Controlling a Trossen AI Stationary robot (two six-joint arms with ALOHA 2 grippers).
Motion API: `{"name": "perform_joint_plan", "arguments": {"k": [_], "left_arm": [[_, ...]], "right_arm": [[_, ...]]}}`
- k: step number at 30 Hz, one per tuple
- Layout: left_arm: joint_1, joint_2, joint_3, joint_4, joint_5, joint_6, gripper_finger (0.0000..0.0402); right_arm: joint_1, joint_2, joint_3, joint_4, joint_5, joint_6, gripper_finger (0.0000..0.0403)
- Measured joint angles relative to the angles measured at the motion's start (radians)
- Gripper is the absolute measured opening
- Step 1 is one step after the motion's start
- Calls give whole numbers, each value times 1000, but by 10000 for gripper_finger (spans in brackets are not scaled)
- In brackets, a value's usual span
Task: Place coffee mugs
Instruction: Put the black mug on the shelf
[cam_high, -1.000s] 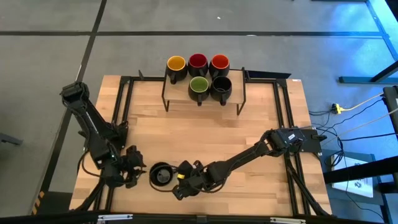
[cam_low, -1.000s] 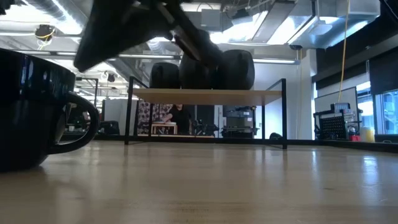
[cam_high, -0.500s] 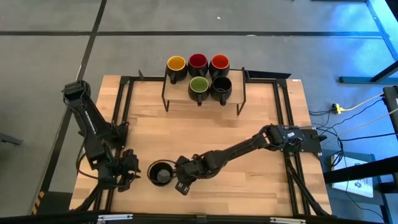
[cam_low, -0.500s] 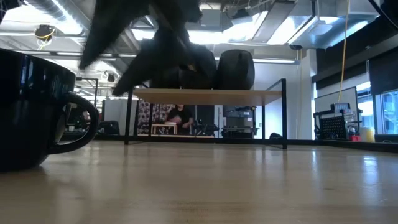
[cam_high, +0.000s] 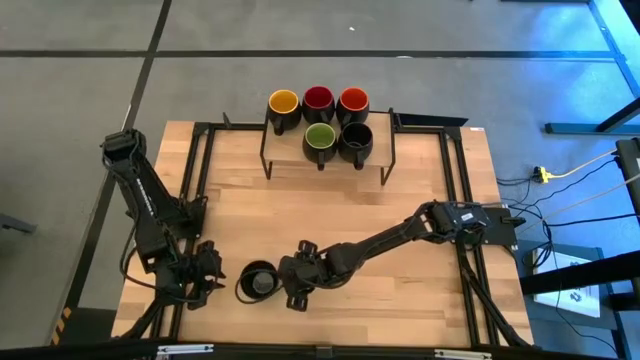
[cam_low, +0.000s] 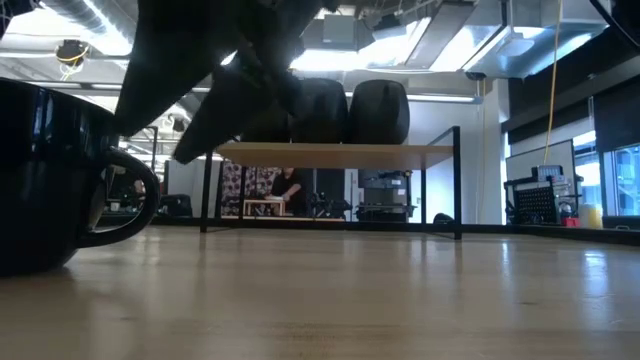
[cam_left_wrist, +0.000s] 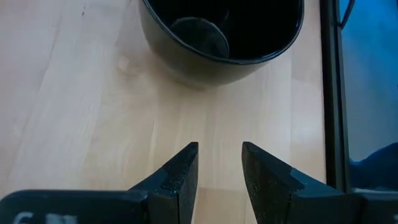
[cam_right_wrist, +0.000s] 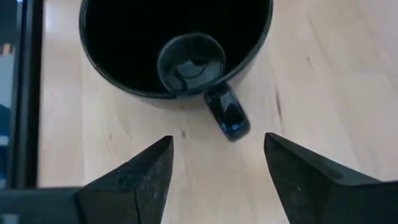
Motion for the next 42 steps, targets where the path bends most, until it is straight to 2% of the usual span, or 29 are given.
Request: {"name": "perform_joint_plan", "arguments": {"k": [5, 13, 21, 28, 34, 38, 42], "left_arm": [[0, 0, 0, 1, -20, 21, 118], [1, 0, 0, 8, -4, 46, 118], [1, 0, 0, 7, -3, 48, 118], [7, 0, 0, 2, -26, 48, 118], [28, 0, 0, 2, -31, 50, 118], [45, 0, 0, 3, -39, 69, 118], [55, 0, 0, 2, -38, 75, 118]], "right_arm": [[-13, 23, 0, 70, -4, -67, 226], [-34, 91, 0, 134, -51, -83, 206], [-33, 97, 0, 230, -51, -103, 188], [-29, 126, 1, 319, -103, -109, 133], [-19, 139, 0, 328, -83, -112, 93], [-19, 139, 0, 327, -92, -97, 52], [-19, 139, 0, 329, -95, -86, 49]]}}
